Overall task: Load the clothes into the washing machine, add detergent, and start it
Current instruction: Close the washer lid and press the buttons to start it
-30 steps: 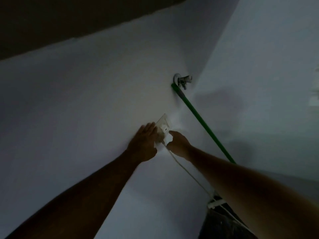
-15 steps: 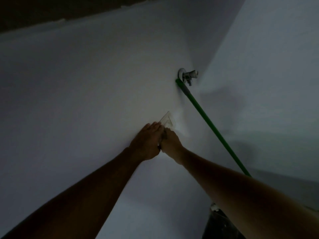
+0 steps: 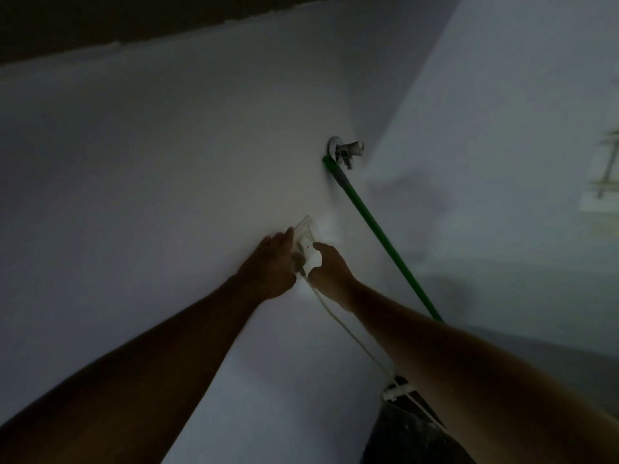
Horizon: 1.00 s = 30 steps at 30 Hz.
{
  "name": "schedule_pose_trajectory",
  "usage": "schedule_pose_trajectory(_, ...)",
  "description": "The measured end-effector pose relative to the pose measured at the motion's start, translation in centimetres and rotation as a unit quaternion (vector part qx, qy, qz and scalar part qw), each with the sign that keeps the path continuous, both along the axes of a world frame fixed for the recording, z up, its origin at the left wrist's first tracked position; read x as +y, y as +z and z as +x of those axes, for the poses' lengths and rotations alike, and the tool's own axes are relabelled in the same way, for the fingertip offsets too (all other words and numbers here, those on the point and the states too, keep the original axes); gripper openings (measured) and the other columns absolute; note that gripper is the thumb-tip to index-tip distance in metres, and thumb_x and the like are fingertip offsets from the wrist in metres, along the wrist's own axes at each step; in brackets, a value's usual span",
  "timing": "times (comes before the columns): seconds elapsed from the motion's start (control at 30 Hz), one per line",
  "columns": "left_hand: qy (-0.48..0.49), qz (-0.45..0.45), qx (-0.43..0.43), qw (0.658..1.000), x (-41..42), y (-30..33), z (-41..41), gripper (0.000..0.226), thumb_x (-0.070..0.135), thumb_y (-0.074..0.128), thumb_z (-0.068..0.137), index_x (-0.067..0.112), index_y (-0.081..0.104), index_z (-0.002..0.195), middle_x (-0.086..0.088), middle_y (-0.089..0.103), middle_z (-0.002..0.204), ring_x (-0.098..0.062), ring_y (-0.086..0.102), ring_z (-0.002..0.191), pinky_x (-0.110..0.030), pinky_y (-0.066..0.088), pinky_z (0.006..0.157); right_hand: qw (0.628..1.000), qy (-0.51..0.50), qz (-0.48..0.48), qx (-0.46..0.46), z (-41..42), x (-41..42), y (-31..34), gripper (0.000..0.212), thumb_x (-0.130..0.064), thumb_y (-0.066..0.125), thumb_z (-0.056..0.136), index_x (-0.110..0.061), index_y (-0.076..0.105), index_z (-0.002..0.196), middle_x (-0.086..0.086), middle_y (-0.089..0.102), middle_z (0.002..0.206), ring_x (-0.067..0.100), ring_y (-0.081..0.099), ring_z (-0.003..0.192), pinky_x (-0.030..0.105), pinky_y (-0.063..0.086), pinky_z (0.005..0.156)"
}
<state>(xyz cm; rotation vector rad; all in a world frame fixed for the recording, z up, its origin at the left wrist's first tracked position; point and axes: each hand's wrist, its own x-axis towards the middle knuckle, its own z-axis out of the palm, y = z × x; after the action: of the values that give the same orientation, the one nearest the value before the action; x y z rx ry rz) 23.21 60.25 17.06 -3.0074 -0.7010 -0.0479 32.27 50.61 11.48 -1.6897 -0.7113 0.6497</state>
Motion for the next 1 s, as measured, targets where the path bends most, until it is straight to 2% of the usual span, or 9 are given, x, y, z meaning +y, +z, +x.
schedule_pose_trajectory(0.1,0.031,-0.030,-0.015,0.999,-0.7,0.7,0.1,0.087,0.025,0.064,0.091,0.004,0.007,0.154,-0.019,0.027,0.154,-0.036,0.027,0.142,-0.040,0.022,0.116,1.000,-0.007,-0.020,-0.023,-0.1,-0.8,0.7,0.063,-0.021,0.061,0.087,-0.018,0.036,0.145,0.002,0.040,0.147,0.023,0.045,0.130,0.039,0.044,0.105)
schedule_pose_trajectory(0.17,0.051,-0.043,-0.021,0.998,-1.1,1.2,-0.3,0.089,0.029,0.065,0.089,0.005,0.010,0.154,-0.019,0.031,0.151,-0.037,0.032,0.138,-0.045,0.032,0.113,0.999,-0.004,-0.027,-0.025,0.1,-1.4,1.2,0.074,-0.017,0.063,0.082,-0.020,0.030,0.148,0.001,0.035,0.151,0.023,0.040,0.134,0.041,0.044,0.106)
schedule_pose_trajectory(0.23,0.070,-0.054,-0.022,0.996,-1.8,1.9,-0.6,0.089,0.032,0.065,0.089,0.007,0.010,0.154,-0.018,0.030,0.152,-0.037,0.031,0.138,-0.047,0.032,0.113,0.999,-0.002,-0.030,-0.028,0.4,-2.0,1.6,0.078,-0.008,0.059,0.079,-0.020,0.027,0.149,0.002,0.031,0.153,0.023,0.036,0.137,0.042,0.043,0.107)
schedule_pose_trajectory(0.43,0.072,-0.073,-0.045,0.994,-5.1,3.9,-1.3,0.085,0.028,0.065,0.091,0.012,0.011,0.155,-0.012,0.032,0.154,-0.034,0.033,0.139,-0.046,0.028,0.116,0.998,-0.007,-0.028,-0.057,-0.1,-4.5,3.7,0.075,0.000,0.052,0.082,-0.016,0.026,0.150,0.003,0.028,0.155,0.022,0.030,0.141,0.040,0.035,0.113)
schedule_pose_trajectory(0.6,0.028,-0.146,-0.147,0.978,-9.5,4.6,-2.2,0.066,0.025,0.063,0.091,0.018,0.033,0.149,-0.007,0.049,0.144,-0.023,0.051,0.127,-0.038,0.044,0.106,0.997,-0.011,-0.018,-0.077,-1.0,-7.8,5.6,0.069,0.002,0.047,0.087,-0.015,0.026,0.150,0.006,0.031,0.154,0.023,0.033,0.139,0.038,0.035,0.113)
schedule_pose_trajectory(0.67,0.008,-0.131,-0.157,0.979,-11.6,4.4,-3.0,0.064,0.024,0.065,0.091,0.019,0.035,0.148,-0.004,0.049,0.144,-0.022,0.050,0.129,-0.037,0.043,0.107,0.997,-0.018,-0.015,-0.078,-1.2,-9.8,6.4,0.067,0.002,0.049,0.088,-0.016,0.029,0.149,0.009,0.037,0.149,0.025,0.042,0.133,0.038,0.042,0.107)
schedule_pose_trajectory(0.77,-0.011,-0.134,-0.174,0.976,-15.3,4.5,-4.2,0.057,0.025,0.065,0.091,0.019,0.042,0.143,-0.003,0.051,0.140,-0.022,0.051,0.126,-0.040,0.045,0.105,0.996,-0.039,-0.011,-0.074,-1.8,-14.1,7.5,0.061,0.001,0.051,0.090,-0.019,0.035,0.145,0.009,0.046,0.138,0.020,0.053,0.116,0.030,0.053,0.087)
schedule_pose_trajectory(0.87,-0.009,-0.154,-0.207,0.966,-18.9,4.7,-5.0,0.044,0.022,0.065,0.091,0.018,0.054,0.134,-0.003,0.054,0.136,-0.019,0.054,0.118,-0.034,0.048,0.098,0.994,-0.064,-0.017,-0.085,-2.8,-18.5,8.0,0.052,-0.002,0.051,0.090,-0.019,0.044,0.139,0.008,0.054,0.131,0.016,0.056,0.107,0.022,0.052,0.072)
schedule_pose_trajectory(1.0,-0.042,-0.177,-0.225,0.957,-23.8,4.1,-6.3,0.027,0.022,0.065,0.090,0.021,0.066,0.116,-0.003,0.060,0.127,-0.015,0.060,0.101,-0.026,0.046,0.084,0.982,-0.095,-0.061,-0.152,-4.9,-25.1,8.0,0.039,0.000,0.052,0.088,-0.014,0.060,0.124,0.006,0.061,0.124,0.014,0.059,0.104,0.014,0.045,0.069)
